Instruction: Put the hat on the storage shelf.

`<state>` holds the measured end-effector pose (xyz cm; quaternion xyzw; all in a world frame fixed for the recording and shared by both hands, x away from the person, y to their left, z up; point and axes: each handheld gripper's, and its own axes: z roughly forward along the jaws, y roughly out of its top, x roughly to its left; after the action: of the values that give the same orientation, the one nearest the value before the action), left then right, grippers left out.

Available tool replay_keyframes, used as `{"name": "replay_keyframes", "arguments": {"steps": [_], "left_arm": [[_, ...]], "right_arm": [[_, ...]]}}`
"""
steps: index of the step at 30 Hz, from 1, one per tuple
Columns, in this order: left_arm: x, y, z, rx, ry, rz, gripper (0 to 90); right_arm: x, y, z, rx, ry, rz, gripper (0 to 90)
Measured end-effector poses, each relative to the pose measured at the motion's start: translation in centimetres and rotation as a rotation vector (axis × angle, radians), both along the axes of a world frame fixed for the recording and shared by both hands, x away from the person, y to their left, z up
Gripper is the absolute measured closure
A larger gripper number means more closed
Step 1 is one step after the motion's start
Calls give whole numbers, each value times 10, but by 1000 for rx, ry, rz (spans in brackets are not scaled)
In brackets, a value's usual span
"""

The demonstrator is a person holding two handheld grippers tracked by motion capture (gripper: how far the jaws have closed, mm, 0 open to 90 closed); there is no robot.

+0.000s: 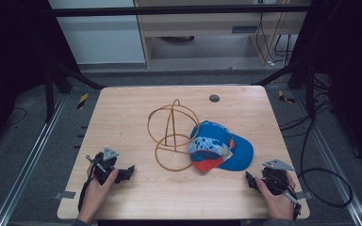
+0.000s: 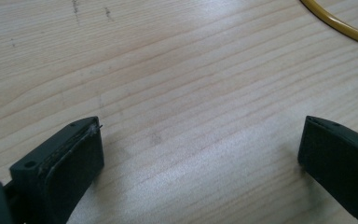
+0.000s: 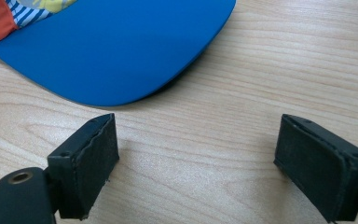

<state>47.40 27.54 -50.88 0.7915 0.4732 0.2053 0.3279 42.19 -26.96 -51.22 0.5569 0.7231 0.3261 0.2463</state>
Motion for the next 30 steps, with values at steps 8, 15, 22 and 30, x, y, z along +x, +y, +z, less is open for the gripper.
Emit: {"name": "replay_keyframes", "arguments": {"steps": [8, 15, 22, 30], "left_arm": [[8, 6, 0, 5, 1, -8, 0], [6, 7, 0, 1, -2, -2, 0], [5, 7, 0, 7, 1, -2, 0], [4, 7, 0, 5, -1, 0, 0]], "right_arm": [[0, 1, 0, -4, 2, -3, 121], [0, -6, 22, -2, 26, 68, 110], [15, -8, 59, -90, 52, 135, 121], [39, 15, 105, -231, 53, 278, 116]]}}
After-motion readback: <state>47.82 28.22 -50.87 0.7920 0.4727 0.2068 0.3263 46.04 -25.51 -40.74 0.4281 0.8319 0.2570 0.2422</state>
